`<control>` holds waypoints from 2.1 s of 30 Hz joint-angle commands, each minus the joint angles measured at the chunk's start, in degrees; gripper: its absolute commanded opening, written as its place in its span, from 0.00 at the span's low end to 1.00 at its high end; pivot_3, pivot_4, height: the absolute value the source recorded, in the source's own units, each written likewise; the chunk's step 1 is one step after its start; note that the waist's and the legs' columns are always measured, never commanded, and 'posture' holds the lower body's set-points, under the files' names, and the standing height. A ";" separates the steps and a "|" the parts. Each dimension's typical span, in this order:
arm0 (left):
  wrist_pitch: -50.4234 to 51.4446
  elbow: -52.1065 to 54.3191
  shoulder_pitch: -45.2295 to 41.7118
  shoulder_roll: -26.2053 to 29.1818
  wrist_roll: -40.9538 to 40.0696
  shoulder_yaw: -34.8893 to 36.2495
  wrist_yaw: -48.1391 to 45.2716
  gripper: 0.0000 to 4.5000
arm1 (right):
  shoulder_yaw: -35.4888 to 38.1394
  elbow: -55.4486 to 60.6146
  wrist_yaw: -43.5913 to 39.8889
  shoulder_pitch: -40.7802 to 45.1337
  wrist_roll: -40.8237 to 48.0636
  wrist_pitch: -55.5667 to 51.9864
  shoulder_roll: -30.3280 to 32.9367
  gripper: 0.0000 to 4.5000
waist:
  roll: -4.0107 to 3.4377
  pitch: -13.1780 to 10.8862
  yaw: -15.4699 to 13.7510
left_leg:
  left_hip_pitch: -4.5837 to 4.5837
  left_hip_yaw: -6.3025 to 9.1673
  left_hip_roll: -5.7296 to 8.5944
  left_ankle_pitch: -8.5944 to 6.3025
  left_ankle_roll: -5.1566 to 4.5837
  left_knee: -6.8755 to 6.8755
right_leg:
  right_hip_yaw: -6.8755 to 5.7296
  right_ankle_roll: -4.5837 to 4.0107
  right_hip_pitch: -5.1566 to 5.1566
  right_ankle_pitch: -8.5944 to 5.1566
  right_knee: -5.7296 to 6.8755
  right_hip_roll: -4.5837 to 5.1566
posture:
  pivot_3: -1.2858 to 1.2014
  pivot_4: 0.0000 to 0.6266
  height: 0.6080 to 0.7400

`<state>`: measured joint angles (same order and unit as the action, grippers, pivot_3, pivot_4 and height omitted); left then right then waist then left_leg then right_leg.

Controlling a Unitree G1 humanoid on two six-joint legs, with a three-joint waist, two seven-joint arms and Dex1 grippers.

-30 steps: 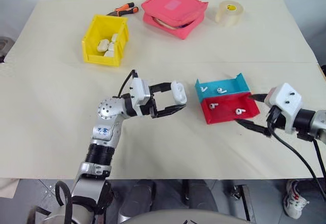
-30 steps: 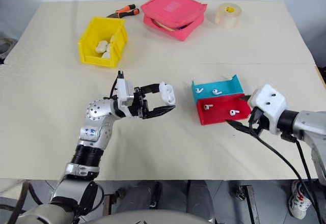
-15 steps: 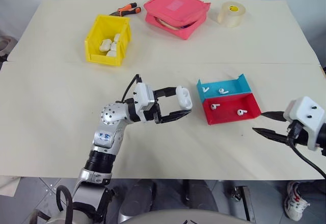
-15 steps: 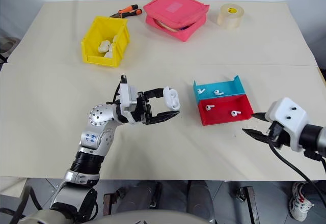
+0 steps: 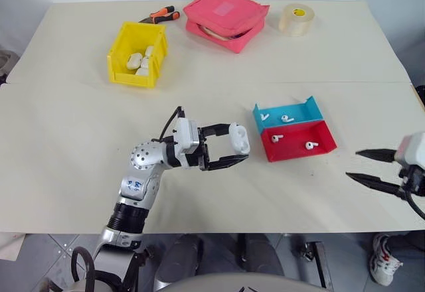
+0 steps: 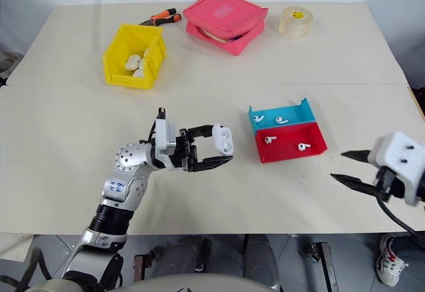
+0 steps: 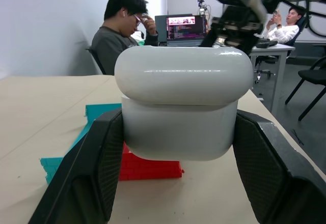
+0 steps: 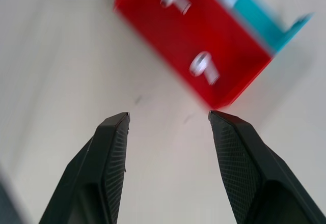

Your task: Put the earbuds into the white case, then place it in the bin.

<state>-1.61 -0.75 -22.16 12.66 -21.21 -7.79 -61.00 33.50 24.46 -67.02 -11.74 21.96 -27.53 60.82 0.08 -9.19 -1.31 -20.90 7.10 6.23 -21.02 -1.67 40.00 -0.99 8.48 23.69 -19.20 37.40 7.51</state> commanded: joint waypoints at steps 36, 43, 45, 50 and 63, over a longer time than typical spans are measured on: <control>-3.67 4.61 2.62 0.34 -0.08 -0.77 3.73 0.62 | -53.06 -43.55 -18.60 56.64 -30.88 24.05 -3.58 0.57 | -0.09 0.01 0.00 | -0.26 0.05 0.04 0.00 0.00 0.05 | -0.09 0.10 0.15 0.06 -0.41 0.04 | 0.52 0.24 1.00; -3.49 5.22 3.01 0.71 -0.17 -0.92 4.26 0.62 | -52.93 -43.69 -19.18 56.57 -31.19 24.23 -4.47 0.57 | -0.09 0.02 0.05 | -0.25 0.06 0.03 0.00 0.00 0.06 | -0.09 0.10 0.14 0.06 -0.41 0.04 | 0.52 0.24 1.00; -3.43 5.28 3.02 0.84 -0.23 -0.85 4.36 0.62 | -52.88 -43.52 -19.29 56.42 -31.21 24.20 -4.41 0.57 | -0.09 0.02 0.03 | -0.25 0.06 0.03 0.00 0.00 0.06 | -0.10 0.10 0.14 0.06 -0.42 0.03 | 0.52 0.24 1.00; -3.49 4.97 2.73 1.02 -0.27 -0.79 4.47 0.62 | -52.63 -43.40 -19.21 56.39 -31.00 24.11 -4.69 0.31 | -0.09 0.02 0.04 | -0.25 0.06 0.03 0.00 0.00 0.06 | -0.10 0.10 0.14 0.06 -0.43 0.04 | 0.52 0.24 1.00; -2.98 2.71 1.84 1.30 -1.06 -1.44 2.35 0.62 | -40.23 -28.23 -15.18 49.30 -18.62 10.06 -4.29 0.10 | -0.10 0.01 -0.08 | -0.28 0.08 0.04 0.00 0.00 0.05 | -0.11 0.10 0.14 0.06 -0.41 0.04 | 0.52 0.24 1.00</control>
<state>-4.09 1.32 -19.75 13.91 -21.04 -9.21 -57.85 -11.52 -8.52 -83.03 38.06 -0.96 -13.50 56.05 -0.02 -9.18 -1.39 -21.18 7.18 6.26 -21.02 -1.67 40.06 -1.08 8.58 23.84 -19.14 37.00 7.55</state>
